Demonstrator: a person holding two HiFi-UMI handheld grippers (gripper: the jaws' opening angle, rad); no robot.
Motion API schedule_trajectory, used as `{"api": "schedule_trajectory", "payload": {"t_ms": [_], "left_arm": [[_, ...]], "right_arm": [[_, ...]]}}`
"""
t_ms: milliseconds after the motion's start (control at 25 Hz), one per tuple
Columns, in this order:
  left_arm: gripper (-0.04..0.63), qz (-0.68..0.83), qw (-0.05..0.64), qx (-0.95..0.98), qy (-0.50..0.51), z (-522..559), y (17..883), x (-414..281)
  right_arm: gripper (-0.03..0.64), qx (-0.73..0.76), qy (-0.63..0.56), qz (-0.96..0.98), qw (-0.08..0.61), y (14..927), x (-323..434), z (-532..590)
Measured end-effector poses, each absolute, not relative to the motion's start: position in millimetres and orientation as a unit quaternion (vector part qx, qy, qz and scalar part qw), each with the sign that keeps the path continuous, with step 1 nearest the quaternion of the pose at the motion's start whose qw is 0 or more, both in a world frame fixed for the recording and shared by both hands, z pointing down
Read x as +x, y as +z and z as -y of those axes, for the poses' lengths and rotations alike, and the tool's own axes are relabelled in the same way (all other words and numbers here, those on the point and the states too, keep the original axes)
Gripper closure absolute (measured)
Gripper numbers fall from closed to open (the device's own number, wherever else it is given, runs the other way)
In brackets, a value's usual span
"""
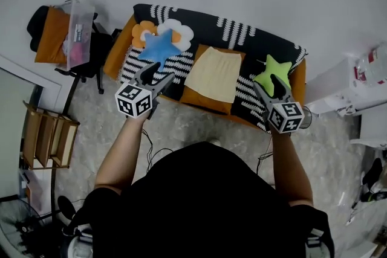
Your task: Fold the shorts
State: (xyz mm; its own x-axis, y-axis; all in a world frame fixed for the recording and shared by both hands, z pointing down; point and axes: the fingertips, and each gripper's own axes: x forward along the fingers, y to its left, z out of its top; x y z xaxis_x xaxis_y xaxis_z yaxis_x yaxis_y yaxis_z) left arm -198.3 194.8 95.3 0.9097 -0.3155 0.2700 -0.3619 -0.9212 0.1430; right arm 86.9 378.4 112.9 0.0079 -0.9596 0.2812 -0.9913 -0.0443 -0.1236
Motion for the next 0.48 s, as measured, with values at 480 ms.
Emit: {"api": "schedule_trajectory", "payload": {"t_ms": [480], "left_arm": [[0.31, 0.22, 0.099, 0.962, 0.13, -180.9, 98.6, -162.5]], "right_arm": [[0.293, 0.68, 0.145, 0.717, 0.054, 118.4, 147.6, -348.8]]}}
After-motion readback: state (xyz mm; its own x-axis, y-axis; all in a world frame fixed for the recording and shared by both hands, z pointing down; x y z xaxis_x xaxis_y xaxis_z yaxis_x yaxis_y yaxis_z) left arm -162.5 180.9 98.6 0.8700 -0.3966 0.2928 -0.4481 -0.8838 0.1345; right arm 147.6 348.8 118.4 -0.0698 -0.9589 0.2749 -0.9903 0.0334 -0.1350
